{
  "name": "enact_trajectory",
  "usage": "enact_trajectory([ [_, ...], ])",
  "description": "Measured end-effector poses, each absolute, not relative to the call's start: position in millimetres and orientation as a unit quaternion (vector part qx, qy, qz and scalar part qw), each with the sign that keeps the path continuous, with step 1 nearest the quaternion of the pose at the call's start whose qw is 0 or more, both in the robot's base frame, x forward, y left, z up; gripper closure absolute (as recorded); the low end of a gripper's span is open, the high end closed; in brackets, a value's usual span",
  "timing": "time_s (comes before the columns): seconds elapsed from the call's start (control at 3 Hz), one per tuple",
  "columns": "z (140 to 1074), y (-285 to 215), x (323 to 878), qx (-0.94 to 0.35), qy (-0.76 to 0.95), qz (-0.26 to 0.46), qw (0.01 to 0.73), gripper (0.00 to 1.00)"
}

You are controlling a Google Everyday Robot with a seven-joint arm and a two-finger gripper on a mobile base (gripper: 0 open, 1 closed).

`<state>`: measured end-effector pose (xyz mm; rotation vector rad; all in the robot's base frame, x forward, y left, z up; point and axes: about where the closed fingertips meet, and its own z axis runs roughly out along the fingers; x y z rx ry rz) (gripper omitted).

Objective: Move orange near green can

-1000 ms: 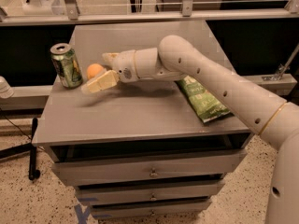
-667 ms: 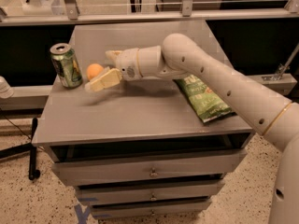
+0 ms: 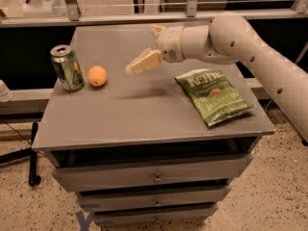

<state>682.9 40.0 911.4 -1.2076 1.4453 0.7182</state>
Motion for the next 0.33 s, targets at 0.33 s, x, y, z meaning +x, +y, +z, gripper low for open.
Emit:
enact_trajectory([
  [0.33,945.1,-28.0,707.1,-0.475,0.611,0.242,0.586,0.0],
])
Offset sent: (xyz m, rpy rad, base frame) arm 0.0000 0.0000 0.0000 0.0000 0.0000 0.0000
